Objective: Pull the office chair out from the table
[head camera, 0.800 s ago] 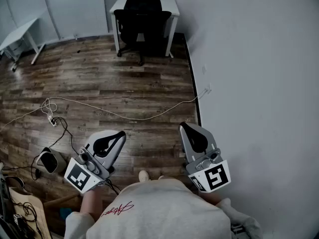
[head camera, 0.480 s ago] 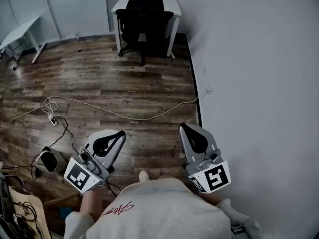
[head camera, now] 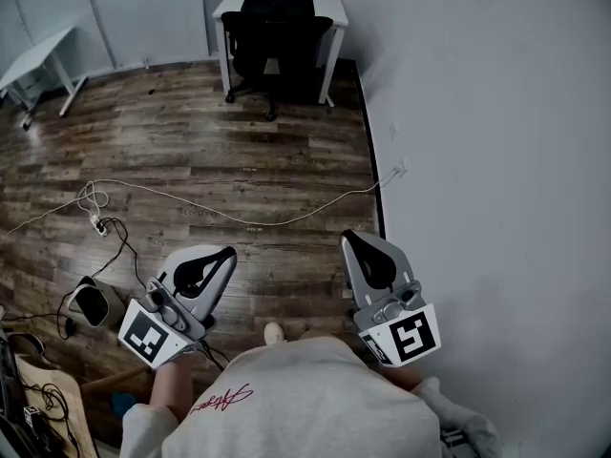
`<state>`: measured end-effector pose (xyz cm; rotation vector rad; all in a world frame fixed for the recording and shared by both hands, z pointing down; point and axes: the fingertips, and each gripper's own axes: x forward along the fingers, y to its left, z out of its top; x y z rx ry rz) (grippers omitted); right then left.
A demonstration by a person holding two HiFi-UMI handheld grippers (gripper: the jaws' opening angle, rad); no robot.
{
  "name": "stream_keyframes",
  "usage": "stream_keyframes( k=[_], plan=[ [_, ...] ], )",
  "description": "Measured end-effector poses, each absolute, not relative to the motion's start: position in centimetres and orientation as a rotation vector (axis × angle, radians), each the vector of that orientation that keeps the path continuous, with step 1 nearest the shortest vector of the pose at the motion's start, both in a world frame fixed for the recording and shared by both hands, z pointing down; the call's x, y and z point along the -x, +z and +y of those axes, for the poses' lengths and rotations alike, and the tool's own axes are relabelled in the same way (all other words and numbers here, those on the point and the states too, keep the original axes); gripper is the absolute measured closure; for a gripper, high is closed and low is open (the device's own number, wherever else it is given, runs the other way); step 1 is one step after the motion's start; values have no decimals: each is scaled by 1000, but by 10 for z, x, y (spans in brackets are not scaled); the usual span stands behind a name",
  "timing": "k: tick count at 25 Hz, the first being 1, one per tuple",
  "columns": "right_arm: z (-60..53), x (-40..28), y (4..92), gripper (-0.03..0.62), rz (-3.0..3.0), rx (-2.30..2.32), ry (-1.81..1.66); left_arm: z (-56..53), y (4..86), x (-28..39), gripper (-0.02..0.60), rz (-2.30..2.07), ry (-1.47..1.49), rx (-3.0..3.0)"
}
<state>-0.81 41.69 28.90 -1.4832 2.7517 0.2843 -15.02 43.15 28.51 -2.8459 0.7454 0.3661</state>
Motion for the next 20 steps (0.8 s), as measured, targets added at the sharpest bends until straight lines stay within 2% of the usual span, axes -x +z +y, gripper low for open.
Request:
stream_keyframes(
  k=[20],
  plan=[
    [416,2,288,595,2715,1485,258,434,291,157,588,781,332,2847]
  ],
)
